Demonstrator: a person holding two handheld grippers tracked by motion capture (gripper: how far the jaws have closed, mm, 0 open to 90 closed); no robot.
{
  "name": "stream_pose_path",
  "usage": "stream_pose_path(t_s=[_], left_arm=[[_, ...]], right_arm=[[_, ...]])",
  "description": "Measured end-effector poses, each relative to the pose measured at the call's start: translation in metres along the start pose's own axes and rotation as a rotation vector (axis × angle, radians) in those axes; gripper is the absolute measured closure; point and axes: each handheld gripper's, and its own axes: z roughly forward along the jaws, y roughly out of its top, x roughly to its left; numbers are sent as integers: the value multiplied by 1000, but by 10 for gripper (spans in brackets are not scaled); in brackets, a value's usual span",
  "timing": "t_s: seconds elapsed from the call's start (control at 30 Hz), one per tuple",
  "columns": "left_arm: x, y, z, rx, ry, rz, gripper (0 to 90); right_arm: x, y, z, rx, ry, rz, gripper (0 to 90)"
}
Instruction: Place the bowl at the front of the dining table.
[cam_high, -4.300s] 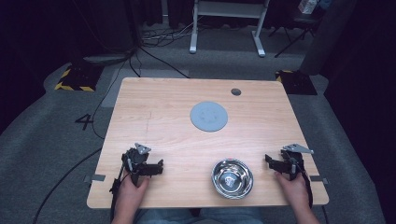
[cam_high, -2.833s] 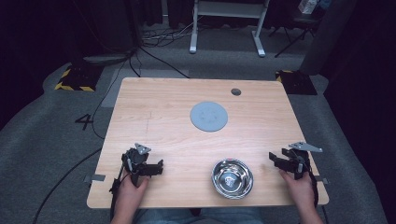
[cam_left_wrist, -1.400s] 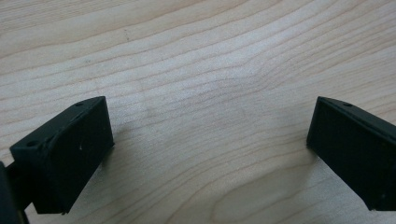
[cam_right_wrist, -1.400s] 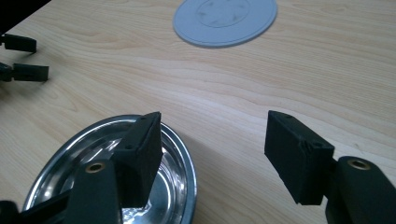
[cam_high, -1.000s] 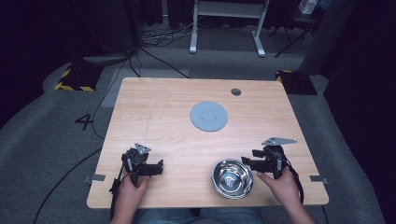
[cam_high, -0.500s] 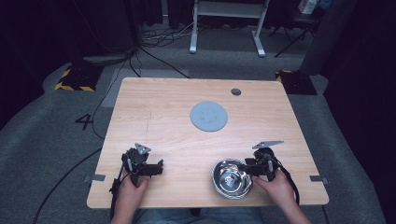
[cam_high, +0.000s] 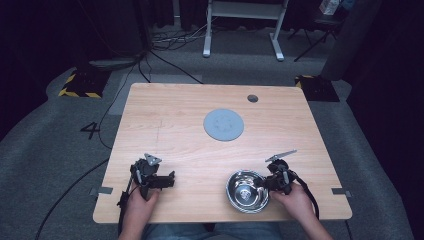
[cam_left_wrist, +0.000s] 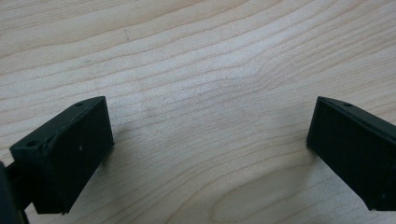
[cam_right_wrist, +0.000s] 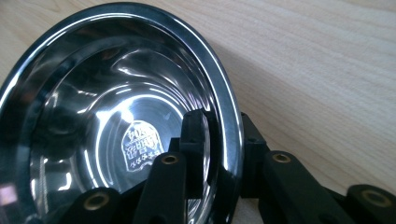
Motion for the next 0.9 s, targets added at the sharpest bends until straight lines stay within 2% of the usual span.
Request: stream_pose_path(t_s=[0.2, 0.27, 0.33, 0.5, 0.9], left_arm=[[0, 0, 0, 0, 0, 0, 5], [0, 0, 0, -1, 0, 0, 5], [0, 0, 0, 0, 0, 0, 5], [0, 0, 0, 0, 0, 0, 5], [0, 0, 0, 0, 0, 0, 5]], right_arm=[[-2, -2, -3, -10, 50, 19, 817], [1, -1, -8, -31, 76, 14, 855], [6, -1, -11, -41, 27, -14, 859], [10, 1, -19, -77, -25, -42, 860], [12, 12, -40, -139, -69, -62, 859]])
